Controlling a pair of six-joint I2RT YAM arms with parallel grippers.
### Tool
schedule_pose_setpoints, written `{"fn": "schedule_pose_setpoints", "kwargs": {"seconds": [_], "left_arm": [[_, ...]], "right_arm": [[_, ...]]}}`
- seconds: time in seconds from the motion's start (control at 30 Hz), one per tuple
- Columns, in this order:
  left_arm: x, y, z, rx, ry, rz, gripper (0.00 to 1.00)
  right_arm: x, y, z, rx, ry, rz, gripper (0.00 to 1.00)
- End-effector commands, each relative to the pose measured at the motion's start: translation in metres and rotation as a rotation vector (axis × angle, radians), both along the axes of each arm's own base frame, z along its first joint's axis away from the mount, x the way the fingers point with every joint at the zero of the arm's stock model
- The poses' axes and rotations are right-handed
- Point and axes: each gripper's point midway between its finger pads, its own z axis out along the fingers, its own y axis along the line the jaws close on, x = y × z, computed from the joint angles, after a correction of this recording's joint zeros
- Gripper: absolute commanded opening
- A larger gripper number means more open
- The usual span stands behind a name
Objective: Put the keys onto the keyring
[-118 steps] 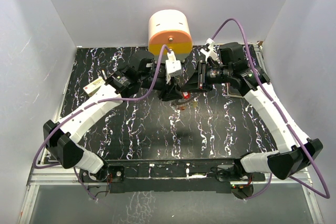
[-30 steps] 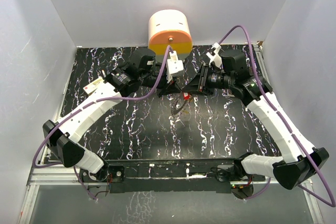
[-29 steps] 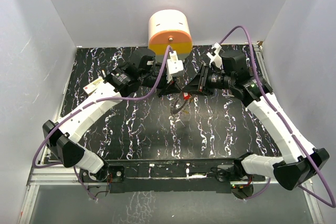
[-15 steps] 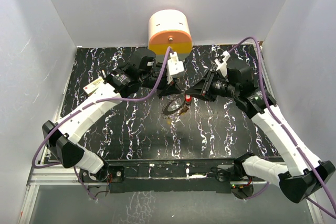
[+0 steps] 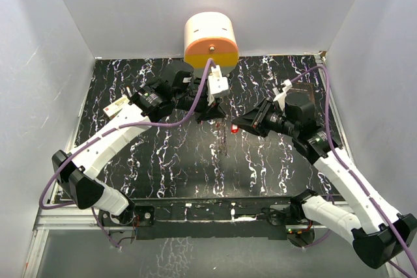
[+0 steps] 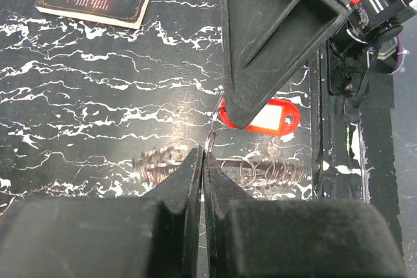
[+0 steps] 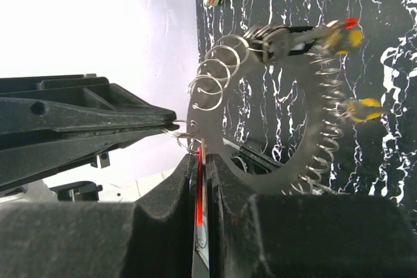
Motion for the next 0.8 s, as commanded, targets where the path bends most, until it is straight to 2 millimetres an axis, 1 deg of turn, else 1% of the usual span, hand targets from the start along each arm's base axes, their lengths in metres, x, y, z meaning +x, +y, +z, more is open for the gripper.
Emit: {"fn": "schedule_pose_setpoints", "kwargs": {"seconds": [0.0, 0.2, 0.3, 0.4, 0.57, 0.63, 0.77], "left_arm": [[-0.011, 0.006, 0.032, -0.072, -0.05, -0.015, 0.0], [-0.012, 0.005, 0.032, -0.078, -0.04, -0.021, 0.0], [-0.013, 0.007, 0.029, -0.066, -0.043, -0.024, 0.0], [-0.015, 0.01, 0.025, -0.048, -0.044, -0.026, 0.0], [-0.018, 0.016, 0.015, -0.01, -0.039, -0.03, 0.01], [-0.019, 0.017, 0.014, -0.005, -0.039, -0.033, 0.14], [-0.022, 0.018, 0.013, 0.003, -0.038, -0.049, 0.3]], "right_arm": [[0.005, 0.0, 0.021, 0.126, -0.062, -0.044, 0.08], [0.009, 0.002, 0.016, 0.132, -0.061, -0.044, 0.08], [0.01, 0.001, 0.021, 0.106, -0.088, -0.042, 0.08], [0.012, -0.002, 0.032, 0.068, -0.118, -0.047, 0.08], [0.013, -0.003, 0.04, 0.013, -0.132, -0.026, 0.08], [0.012, -0.002, 0.043, 0.01, -0.14, -0.018, 0.08], [0.012, 0.001, 0.043, 0.008, -0.134, 0.008, 0.08]]}}
